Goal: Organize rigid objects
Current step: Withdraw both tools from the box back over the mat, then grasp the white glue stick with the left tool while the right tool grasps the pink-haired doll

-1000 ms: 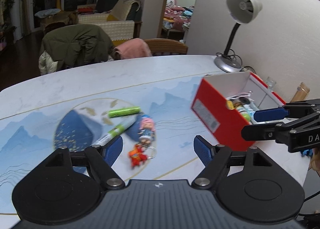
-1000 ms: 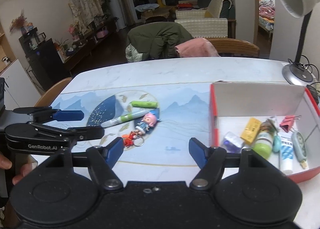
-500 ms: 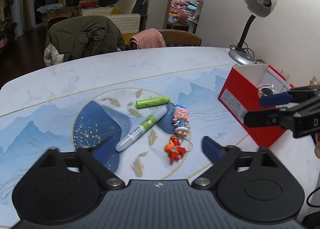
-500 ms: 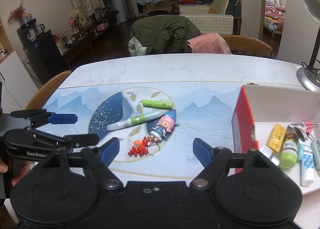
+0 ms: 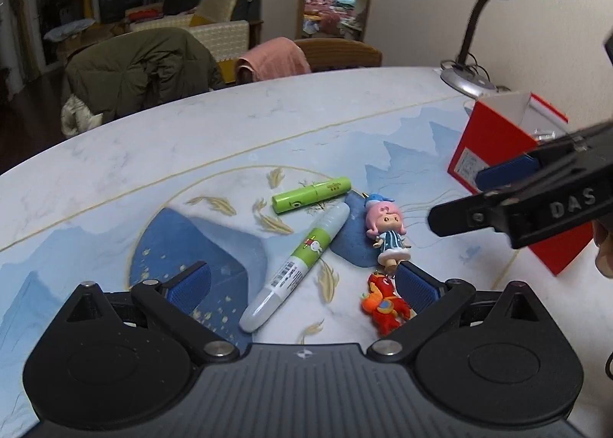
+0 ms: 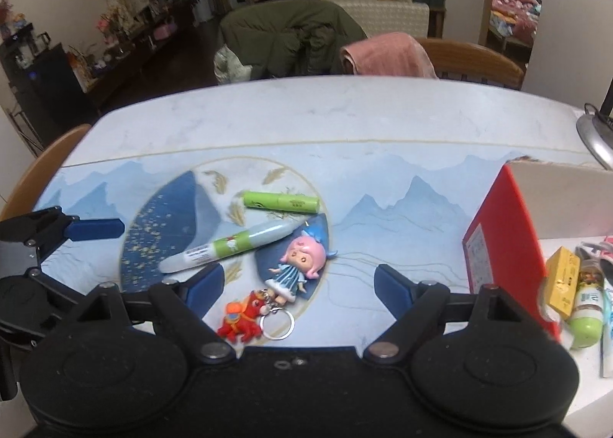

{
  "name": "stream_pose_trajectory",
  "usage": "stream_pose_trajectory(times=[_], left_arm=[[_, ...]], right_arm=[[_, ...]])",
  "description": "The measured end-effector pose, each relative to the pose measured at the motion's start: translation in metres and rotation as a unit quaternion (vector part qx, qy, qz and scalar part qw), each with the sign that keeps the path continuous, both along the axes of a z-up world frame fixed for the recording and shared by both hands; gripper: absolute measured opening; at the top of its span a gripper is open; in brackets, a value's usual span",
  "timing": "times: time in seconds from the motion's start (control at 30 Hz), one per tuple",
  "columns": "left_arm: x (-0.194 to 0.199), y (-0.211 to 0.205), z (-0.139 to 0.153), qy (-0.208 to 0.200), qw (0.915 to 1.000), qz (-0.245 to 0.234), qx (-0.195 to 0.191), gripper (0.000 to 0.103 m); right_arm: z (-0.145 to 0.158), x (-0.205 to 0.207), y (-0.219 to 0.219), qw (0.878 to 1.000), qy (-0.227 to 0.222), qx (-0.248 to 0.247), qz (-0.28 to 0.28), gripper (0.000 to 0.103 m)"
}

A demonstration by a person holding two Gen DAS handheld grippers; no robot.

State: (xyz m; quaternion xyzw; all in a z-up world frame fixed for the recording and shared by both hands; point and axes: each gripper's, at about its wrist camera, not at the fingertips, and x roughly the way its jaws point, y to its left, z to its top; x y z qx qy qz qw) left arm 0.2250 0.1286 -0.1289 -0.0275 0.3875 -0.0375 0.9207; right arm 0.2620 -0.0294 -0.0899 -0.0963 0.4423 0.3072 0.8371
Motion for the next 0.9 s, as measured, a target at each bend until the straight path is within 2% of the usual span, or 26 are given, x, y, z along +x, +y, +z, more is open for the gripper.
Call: stream_pose_trajectory(times=[0.2,0.4,0.7,0.77,0.9], left_arm=[[0.019,-0.004,-0.019,0.016,0.9996,-0.023,0.010,0.103],[0.030,0.002,-0.032,0.013,0.9996,-0.013,0.024,0.103],[0.037,0.005,-0.039,0.008,0.9996,-0.002,0.028,0.101],[0.037,0.004,-0.040,0.008,0.9997,-0.007,0.024,0.095],[0.039,0.002,-0.042,0.017,0.9995,-0.014,0.022,0.067]], right_arm=[[-0.022,0.016,0.016,1.000,0.014,-0.026,-0.007,0.085],[-0.040,0.024,0.032,0.999,0.026,-0.044,0.000,0.082],[-0.054,0.032,0.042,0.998,0.039,-0.052,-0.003,0.071],[-0.056,0.033,0.043,0.998,0.043,-0.050,-0.003,0.064],[-0.058,0.034,0.043,0.997,0.058,-0.046,-0.008,0.054]])
